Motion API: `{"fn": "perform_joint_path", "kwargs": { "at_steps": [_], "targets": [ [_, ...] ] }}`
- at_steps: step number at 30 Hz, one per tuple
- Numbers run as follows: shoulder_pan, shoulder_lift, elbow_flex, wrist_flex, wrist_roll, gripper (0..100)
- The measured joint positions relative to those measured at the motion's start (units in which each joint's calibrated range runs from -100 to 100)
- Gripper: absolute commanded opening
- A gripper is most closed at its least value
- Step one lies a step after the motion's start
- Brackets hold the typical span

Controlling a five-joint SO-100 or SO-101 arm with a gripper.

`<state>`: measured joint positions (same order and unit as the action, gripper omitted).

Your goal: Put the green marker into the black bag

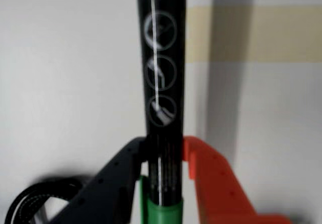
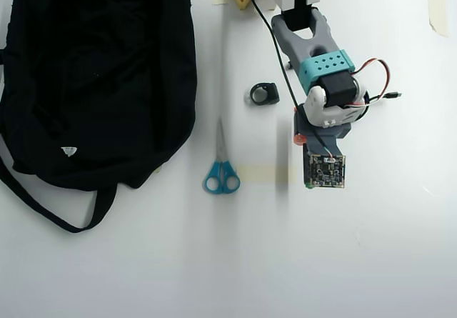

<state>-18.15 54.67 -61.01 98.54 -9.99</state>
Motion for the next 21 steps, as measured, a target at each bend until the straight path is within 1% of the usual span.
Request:
{"fn": "perform_joint_path", "kwargs": {
  "at_steps": [6,21],
  "targets": [
    [-0.07,-3.32,3.14,0.0,0.0,2],
    [-0.07,-15.11,16.82,0.0,0.0,2]
  ]
}}
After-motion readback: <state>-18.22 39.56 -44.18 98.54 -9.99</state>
